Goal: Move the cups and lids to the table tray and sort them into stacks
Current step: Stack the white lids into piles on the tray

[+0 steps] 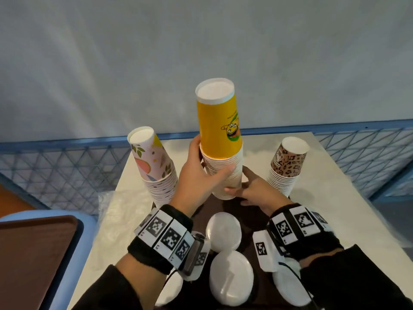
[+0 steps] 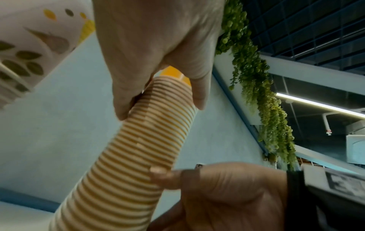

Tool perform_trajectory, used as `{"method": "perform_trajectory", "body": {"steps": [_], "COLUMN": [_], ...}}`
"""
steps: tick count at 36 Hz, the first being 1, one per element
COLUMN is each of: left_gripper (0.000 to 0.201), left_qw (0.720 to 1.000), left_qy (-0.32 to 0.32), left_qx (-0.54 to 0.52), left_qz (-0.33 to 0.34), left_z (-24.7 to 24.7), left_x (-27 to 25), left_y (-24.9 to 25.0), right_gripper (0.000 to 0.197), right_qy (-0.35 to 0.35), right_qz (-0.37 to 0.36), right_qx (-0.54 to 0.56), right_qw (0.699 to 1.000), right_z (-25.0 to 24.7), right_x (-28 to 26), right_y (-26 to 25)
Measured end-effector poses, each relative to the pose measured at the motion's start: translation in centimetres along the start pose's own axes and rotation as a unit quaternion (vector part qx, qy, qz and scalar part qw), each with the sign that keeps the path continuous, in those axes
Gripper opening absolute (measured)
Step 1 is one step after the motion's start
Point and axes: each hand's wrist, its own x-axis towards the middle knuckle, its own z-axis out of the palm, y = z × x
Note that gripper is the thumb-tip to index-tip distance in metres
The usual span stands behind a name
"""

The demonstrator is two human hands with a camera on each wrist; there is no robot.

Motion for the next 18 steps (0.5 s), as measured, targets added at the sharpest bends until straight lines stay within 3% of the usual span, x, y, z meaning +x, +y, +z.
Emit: {"method": "perform_trajectory", "body": {"steps": [8,11,15,18], "left_gripper": [0.068,0.075,0.083,0.087], "left_qw": [0.998,0.994,0.993,0.995], "left_qy": [-0.037,-0.031,0.014,0.064], "left_qx": [-0.035,-0.085,-0.091,-0.045], "left_qz": [-0.032,-0.058,-0.067,-0.057], "left_z": [-2.5,-3.9,-5.8,-7.8], "left_x": [-5.7,-7.7,-9.3,-9.2], "left_y": [-0.5,-1.0,-2.2,-3.1], "right_gripper": [0.07,0.066,0.068,0.085], "right_qy": [-0.062,-0.082,-0.111,-0.101], "right_qz": [-0.047,-0.048,-0.054,-0.072], "right_qx": [-0.037,-0.052,-0.063,-0.103], "right_qw": [0.996,0.994,0.99,0.987], "right_z": [2.6,4.7,8.1,10.1], "right_x": [-5.1,-6.2,-7.0,-7.1], "right_y": [-2.5,-2.8,-3.4,-4.6]}}
